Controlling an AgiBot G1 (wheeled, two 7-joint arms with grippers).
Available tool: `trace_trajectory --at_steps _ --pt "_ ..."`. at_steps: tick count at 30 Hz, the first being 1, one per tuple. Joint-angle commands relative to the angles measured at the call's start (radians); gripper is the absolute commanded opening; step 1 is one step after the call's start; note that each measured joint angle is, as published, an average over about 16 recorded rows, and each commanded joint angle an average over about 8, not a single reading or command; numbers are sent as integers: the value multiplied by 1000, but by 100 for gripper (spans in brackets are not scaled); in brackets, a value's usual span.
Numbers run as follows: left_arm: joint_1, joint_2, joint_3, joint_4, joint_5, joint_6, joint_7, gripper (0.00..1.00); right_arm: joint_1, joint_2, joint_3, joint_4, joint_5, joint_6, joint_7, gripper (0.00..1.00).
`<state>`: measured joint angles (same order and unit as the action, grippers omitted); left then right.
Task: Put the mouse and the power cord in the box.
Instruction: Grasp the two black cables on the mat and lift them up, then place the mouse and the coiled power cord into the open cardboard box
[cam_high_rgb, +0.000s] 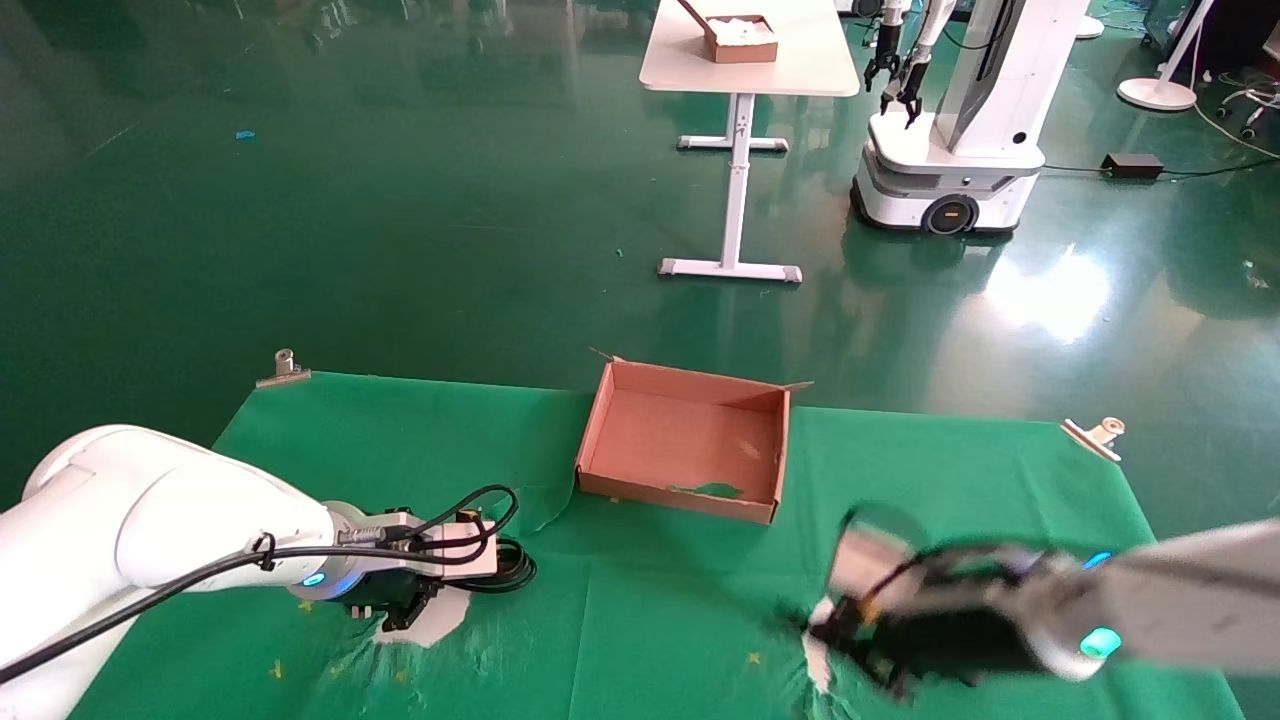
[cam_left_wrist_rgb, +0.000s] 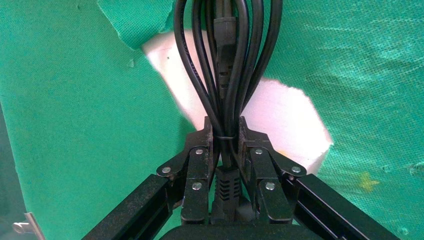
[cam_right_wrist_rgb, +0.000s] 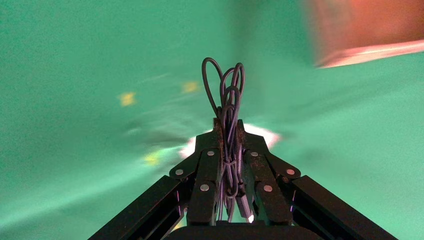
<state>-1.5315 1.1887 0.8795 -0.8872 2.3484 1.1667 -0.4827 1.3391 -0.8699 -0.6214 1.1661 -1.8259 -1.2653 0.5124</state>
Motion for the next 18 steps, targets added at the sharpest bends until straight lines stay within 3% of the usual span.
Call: trace_trajectory --at_steps 1,10,14,18 --pt "-4 -2 -3 0 -3 2 -3 0 19 30 31 4 37 -2 6 0" --pt "-123 73 -71 4 -115 -37 35 0 95 143 130 7 122 7 5 0" --pt "-136 142 -66 33 -151 -130 110 0 126 179 158 1 141 6 2 0" --pt "-106 179 2 36 -183 -290 225 0 149 211 179 3 163 -9 5 0"
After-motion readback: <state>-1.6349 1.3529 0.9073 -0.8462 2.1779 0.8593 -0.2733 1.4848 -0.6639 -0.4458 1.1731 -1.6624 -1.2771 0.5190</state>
